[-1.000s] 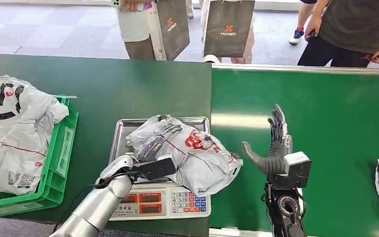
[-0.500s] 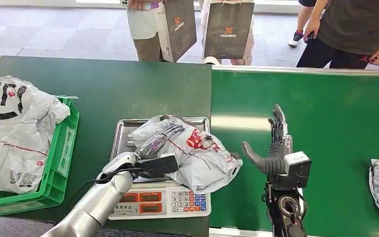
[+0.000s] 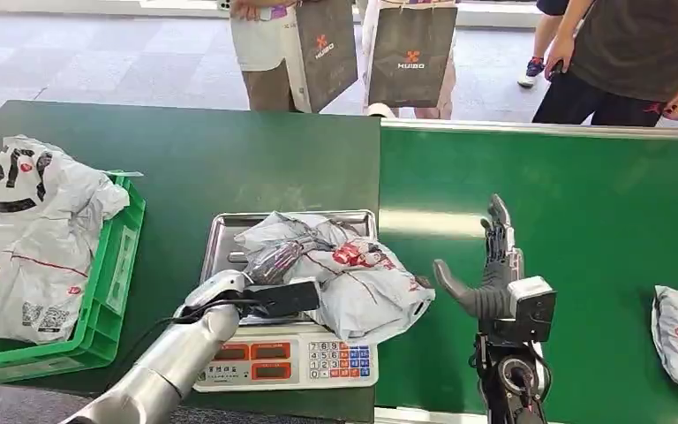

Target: Moved the parcel from conveyor to table for the left to box.

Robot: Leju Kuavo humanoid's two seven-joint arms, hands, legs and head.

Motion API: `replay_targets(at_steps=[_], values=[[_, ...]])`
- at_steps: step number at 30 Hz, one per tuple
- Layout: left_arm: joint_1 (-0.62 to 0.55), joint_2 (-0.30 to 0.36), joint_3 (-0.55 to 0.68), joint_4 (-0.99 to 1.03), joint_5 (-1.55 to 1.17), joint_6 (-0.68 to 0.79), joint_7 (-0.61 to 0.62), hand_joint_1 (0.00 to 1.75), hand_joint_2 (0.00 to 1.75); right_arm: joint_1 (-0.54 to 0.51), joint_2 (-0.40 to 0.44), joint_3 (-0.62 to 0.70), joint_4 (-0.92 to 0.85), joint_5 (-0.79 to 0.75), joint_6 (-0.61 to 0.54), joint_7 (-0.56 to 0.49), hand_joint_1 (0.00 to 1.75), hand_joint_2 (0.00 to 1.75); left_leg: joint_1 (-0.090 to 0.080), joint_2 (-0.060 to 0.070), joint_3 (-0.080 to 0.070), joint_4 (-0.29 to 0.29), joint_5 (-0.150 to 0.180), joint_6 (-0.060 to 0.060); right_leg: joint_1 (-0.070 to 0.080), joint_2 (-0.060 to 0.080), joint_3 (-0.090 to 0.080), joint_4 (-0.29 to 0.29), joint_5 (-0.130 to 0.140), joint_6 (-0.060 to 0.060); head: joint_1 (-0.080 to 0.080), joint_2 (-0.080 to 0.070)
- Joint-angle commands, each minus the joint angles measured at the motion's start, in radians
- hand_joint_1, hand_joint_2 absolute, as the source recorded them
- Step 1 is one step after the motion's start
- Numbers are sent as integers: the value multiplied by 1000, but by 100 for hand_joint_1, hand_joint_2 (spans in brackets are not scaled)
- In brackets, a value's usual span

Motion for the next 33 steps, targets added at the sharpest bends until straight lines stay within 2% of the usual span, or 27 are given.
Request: replay_targets(at_steps=[1, 7, 12, 16, 19, 26, 31, 33], values=[[66, 14, -4, -69, 58, 19, -63, 175, 175, -7, 7, -26, -3, 7, 4, -2, 0, 175, 0, 2, -2, -1, 1, 2, 0, 2, -3, -1, 1, -2, 0, 0], [72, 14, -1, -89, 75, 32, -78, 175, 175, -17, 10, -27, 5, 14, 10, -3, 0, 175, 0, 3, -8, -1, 1, 2, 1, 2, -10, -1, 1, -2, 0, 0], [91, 8, 23, -138, 115, 104, -150, 175, 175, -23, 14, -29, 14, 13, 13, 1, 0, 175, 0, 2, -10, 0, 0, 1, 0, 2, -12, 0, 1, -2, 0, 0], [125, 2, 49, -257, 211, 143, -231, 175, 175, -42, -5, -1, 54, -32, 125, 44, 0, 175, 0, 2, -12, 0, 0, 1, 0, 2, -14, 0, 1, -2, 0, 0], [119, 3, 48, -262, 210, 141, -230, 175, 175, -41, -5, -1, 57, -32, 125, 44, 0, 175, 0, 2, -13, 0, 0, 1, 1, 2, -14, 0, 1, -2, 0, 0], [167, 1, 114, -366, 275, 314, -247, 175, 175, -30, -2, -7, 72, -18, 92, 66, 0, 175, 0, 2, -12, 0, 0, 1, 0, 2, -13, 0, 0, -1, 0, 0], [168, 3, 115, -368, 276, 315, -247, 175, 175, -29, -2, -7, 73, -18, 92, 66, 0, 175, 0, 1, -12, -1, 0, 1, 1, 1, -14, -1, 1, -2, 0, 0], [171, 4, 121, -362, 262, 362, -235, 175, 175, -20, 11, -20, 59, -2, 3, 94, 0, 175, 0, 2, -12, -1, 1, 1, 1, 1, -14, -1, 1, -2, 0, 0]])
